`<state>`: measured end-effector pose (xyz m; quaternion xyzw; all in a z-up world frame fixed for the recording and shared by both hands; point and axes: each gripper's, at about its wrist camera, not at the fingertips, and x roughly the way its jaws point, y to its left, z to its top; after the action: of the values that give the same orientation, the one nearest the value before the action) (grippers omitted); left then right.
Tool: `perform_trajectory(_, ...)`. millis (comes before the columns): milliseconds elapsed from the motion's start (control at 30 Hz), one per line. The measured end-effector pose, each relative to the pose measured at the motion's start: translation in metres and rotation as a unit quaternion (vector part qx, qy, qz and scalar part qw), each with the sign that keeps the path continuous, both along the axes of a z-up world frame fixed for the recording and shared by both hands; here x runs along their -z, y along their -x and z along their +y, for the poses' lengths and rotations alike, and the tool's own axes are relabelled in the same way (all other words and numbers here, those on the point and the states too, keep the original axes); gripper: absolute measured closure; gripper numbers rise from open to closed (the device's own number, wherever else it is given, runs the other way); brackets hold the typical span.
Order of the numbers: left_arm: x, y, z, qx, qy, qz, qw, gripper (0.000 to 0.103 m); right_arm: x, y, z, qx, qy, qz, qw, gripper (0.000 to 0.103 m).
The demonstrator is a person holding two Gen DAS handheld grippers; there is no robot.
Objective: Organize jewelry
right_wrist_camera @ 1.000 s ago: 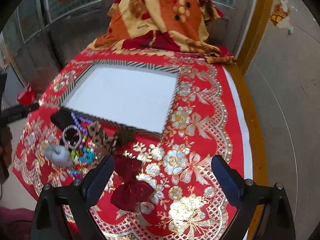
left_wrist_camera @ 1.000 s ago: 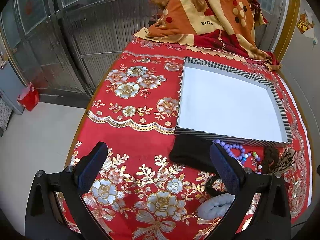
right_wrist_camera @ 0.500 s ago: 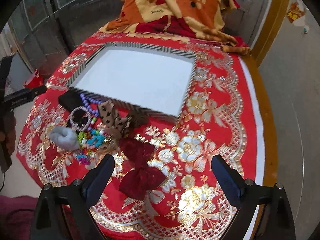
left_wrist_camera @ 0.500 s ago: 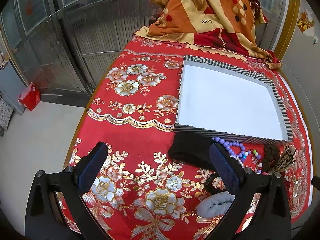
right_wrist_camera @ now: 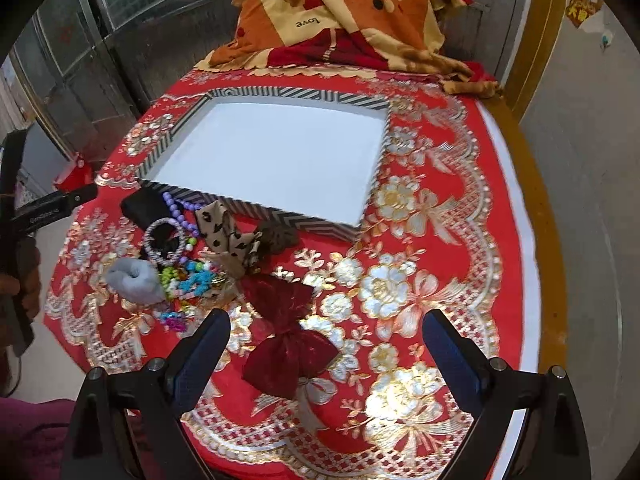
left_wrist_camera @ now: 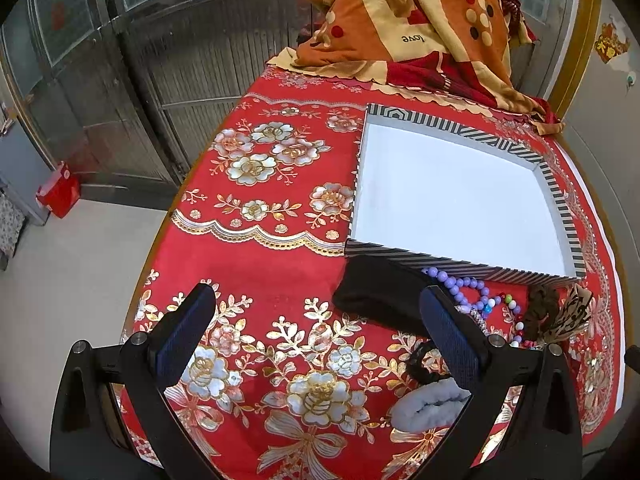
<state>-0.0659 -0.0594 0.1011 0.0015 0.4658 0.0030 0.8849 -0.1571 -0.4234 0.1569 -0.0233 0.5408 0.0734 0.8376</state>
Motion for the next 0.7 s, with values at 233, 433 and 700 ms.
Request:
perform_trajectory(233, -0.0010, 0.0030, -0.0012, 0.001, 0.003, -0.002, 1.0000, 0.001, -0.0015, -0.0033, 0.0001, 0.022, 0.002, -0.005, 1.000, 0.007)
perform_trajectory(433, -0.0004, 0.0050, -0.0047, 0.004, 0.006, 0.003, 1.0000, 0.001, -0.0008, -0.0057, 0.0012, 0.036, 0.003, -0.009, 0.999, 0.007)
perform_trajectory(700, 0.0008, 0.0065, -0.0082, 0.008, 0.011, 0.005, 0.9999, 0.001, -0.0002, -0.0077, 0.0085, 0.045, -0.008, -0.008, 0.999, 0.007)
